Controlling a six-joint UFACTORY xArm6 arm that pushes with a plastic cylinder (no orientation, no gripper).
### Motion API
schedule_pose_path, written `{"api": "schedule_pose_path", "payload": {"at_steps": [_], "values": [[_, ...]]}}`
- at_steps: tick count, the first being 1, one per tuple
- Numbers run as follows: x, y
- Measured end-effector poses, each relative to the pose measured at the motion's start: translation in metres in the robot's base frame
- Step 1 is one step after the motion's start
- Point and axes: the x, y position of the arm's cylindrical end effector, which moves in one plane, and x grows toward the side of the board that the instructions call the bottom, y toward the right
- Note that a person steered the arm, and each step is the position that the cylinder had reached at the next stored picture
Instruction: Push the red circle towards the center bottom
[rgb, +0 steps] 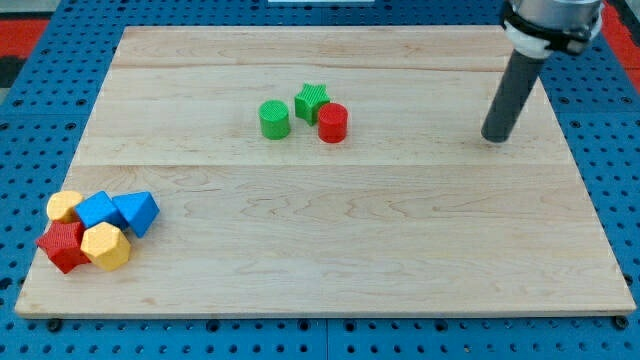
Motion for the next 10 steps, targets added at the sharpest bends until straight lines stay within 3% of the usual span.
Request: {"api": "schedule_pose_path", "payload": {"at_steps": [1,3,4,5,6,7,8,10], "values": [[-0.02,-0.038],[0.003,-0.181],[0.002,-0.201],[-0.006,-0.168],[-0.014,-0.191],[-0.009,-0.261],[0.017,-0.306],[0.021,-0.314]]}}
